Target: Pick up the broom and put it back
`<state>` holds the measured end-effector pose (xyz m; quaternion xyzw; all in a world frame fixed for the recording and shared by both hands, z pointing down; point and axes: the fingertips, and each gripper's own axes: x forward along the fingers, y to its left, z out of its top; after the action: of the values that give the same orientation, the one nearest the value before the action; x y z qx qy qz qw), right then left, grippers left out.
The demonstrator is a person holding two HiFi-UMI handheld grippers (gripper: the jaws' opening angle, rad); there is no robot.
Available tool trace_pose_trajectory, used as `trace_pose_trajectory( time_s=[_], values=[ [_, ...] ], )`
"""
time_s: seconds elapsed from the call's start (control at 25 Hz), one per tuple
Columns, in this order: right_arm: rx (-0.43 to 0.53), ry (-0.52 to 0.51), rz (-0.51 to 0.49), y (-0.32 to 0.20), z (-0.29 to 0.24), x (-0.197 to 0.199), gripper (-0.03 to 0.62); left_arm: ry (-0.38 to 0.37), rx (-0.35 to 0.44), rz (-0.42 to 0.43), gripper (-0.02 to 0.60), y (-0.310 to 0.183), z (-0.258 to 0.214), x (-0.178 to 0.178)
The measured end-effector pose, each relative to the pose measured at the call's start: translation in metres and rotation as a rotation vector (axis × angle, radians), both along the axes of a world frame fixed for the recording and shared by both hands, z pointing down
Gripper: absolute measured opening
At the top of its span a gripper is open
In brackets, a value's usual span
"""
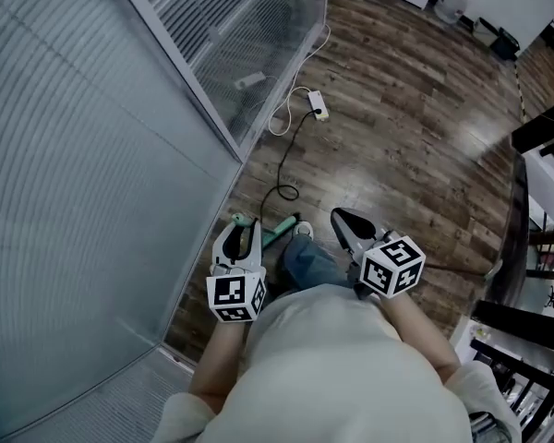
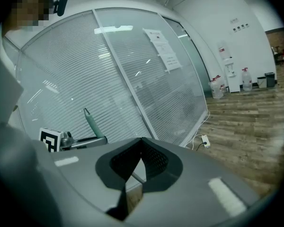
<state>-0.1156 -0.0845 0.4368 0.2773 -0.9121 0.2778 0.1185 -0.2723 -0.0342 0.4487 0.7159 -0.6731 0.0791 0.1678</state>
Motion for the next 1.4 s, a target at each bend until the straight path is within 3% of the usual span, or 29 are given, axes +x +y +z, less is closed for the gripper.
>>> trace_pose_trajectory(
  time_s=[0.68,1.4],
  values=[
    [-0.041,0.027,-0.221,-0.116,0.008,-0.118,0.006,0.041,-0.040,-0.220,0.098,-0.077,0.021,-0.103],
    [-0.118,0.033,-0.280,-0.183,0.036,-0.164,0.006,0.014,-0.090,-0.374,0.098,-0.131,0.080,-0.176]
  ],
)
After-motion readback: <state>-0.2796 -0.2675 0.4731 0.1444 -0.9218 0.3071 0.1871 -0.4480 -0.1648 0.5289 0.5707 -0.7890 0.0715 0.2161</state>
